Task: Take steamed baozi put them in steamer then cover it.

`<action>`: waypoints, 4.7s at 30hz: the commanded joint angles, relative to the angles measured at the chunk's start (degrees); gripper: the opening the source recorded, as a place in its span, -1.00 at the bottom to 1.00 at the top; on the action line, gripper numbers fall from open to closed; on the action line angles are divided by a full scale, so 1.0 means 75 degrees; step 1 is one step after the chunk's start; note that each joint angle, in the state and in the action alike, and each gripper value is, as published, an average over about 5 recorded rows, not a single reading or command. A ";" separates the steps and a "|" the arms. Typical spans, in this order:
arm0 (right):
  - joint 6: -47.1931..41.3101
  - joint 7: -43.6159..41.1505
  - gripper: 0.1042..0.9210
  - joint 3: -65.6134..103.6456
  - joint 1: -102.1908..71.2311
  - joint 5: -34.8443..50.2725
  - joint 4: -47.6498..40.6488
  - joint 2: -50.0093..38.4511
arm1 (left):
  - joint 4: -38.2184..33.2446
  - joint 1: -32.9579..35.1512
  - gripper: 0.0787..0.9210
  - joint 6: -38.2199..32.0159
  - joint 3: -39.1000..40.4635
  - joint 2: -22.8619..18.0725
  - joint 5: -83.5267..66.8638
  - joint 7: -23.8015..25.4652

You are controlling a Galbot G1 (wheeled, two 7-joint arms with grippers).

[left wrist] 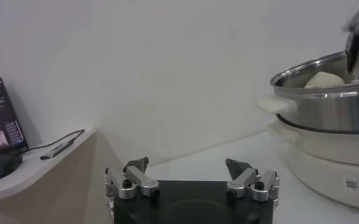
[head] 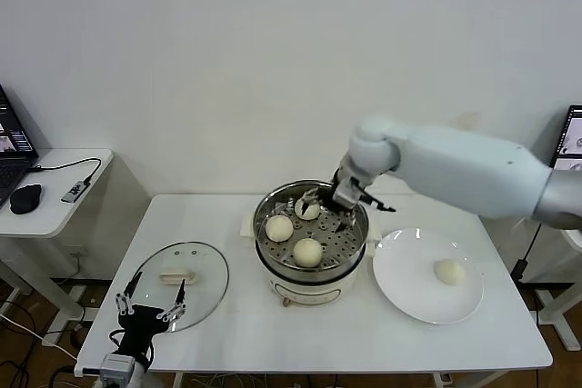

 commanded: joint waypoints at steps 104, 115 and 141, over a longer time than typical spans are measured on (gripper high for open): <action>-0.6301 0.0663 0.24 0.0189 0.0502 0.2992 0.1053 -0.2888 | 0.0226 -0.0305 0.77 0.0014 0.0329 0.0235 0.0067 0.0044; -0.7620 0.1771 0.24 -0.0554 0.1122 0.5187 0.1412 -0.1274 | 0.0221 -0.0331 0.77 -0.0021 0.0296 0.0255 0.0045 0.0031; -0.7645 0.2299 0.24 -0.0254 -0.0811 0.4203 -0.0004 -0.0076 | 0.0227 -0.0305 0.77 -0.0078 0.0224 0.0091 0.0087 0.0032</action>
